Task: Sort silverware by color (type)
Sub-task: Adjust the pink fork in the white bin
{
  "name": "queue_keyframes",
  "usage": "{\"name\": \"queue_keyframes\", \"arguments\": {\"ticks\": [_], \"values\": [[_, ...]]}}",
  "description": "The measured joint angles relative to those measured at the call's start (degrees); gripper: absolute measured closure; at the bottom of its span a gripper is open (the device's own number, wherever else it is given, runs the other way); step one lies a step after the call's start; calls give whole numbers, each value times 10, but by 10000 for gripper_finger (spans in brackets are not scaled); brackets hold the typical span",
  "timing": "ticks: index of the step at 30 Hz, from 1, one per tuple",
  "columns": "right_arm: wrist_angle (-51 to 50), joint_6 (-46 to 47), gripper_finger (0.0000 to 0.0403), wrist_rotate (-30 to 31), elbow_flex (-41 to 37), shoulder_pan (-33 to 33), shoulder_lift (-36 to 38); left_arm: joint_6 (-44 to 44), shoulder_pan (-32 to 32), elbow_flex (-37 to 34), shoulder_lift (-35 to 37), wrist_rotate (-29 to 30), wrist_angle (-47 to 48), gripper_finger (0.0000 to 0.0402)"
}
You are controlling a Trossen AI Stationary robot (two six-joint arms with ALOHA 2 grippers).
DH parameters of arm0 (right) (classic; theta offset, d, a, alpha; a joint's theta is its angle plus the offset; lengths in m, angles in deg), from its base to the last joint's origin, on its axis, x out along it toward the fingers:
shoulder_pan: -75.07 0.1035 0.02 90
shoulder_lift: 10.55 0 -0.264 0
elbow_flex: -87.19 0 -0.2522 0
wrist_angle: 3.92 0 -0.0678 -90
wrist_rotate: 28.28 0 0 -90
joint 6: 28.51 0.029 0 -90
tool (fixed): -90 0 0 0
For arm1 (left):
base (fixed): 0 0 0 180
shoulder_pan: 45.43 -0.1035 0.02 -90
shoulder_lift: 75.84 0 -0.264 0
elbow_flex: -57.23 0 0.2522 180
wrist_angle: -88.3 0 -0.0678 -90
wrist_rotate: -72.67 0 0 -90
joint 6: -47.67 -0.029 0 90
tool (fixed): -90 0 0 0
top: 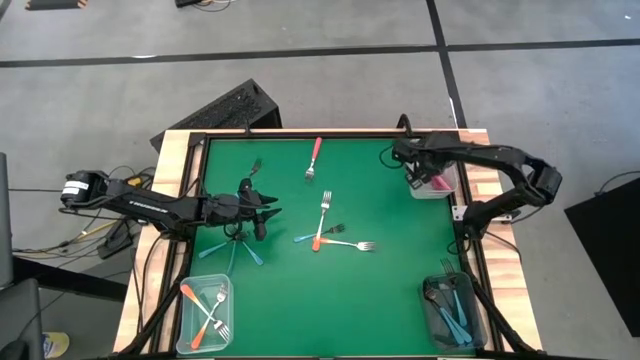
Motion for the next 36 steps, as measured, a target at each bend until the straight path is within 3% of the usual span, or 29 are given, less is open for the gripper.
{"name": "queue_keyframes", "arguments": {"ticks": [7,17,23,27,34,36], "values": [[135,-116,176,-55,11,0,-13,0,0,0,0,3,0,260],[256,-227,180,-49,11,-14,-90,-8,0,0,0,3,0,260],[268,-230,190,-14,12,-21,-125,-21,0,0,0,3,1,260],[269,-220,233,3,13,-21,-130,-23,0,0,0,3,2,260],[242,-212,366,-2,10,-4,-99,-18,0,0,0,3,19,260],[222,-212,386,-3,10,0,-78,-18,0,0,0,7,19,260]]}}
